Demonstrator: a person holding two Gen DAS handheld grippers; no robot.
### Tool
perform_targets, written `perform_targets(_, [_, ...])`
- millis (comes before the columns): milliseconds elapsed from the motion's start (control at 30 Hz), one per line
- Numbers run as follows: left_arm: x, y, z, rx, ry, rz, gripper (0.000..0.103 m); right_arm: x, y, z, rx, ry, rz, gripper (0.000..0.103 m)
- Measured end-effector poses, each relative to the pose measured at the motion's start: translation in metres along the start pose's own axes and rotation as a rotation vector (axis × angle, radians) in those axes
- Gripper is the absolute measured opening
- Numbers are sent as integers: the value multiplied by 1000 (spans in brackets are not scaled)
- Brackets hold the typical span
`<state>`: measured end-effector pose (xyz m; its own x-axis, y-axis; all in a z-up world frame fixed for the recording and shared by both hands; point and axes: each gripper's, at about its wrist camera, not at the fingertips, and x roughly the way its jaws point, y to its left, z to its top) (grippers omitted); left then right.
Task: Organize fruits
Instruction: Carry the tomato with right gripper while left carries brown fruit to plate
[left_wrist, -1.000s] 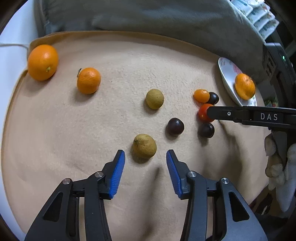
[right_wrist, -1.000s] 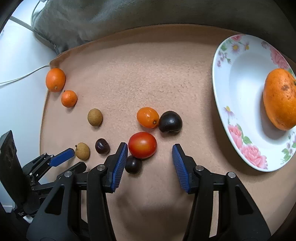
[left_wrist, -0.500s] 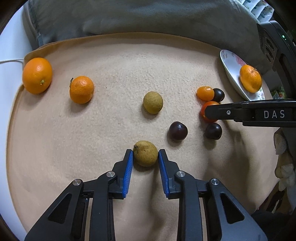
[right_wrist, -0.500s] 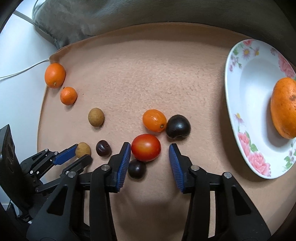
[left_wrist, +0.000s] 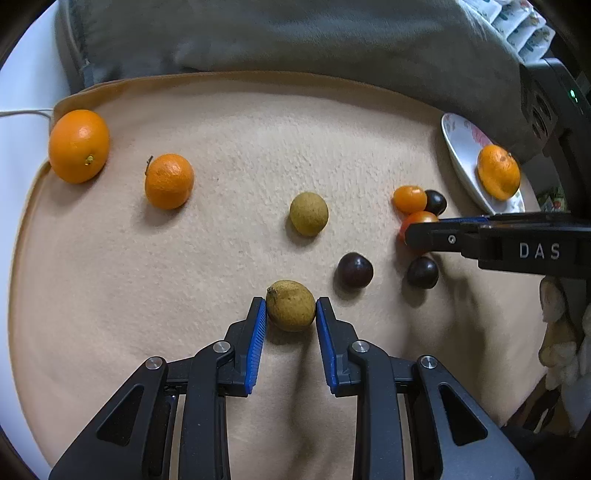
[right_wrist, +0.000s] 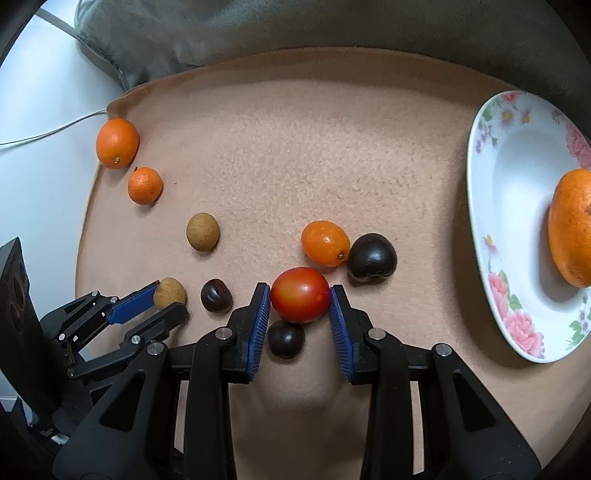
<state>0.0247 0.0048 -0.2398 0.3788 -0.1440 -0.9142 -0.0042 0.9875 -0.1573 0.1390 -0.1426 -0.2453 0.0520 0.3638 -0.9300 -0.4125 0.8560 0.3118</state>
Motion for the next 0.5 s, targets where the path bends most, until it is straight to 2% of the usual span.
perform_targets(500, [-20,-15,21,20,-47,-34,26,-41,-18,-11,4,-71,3,34])
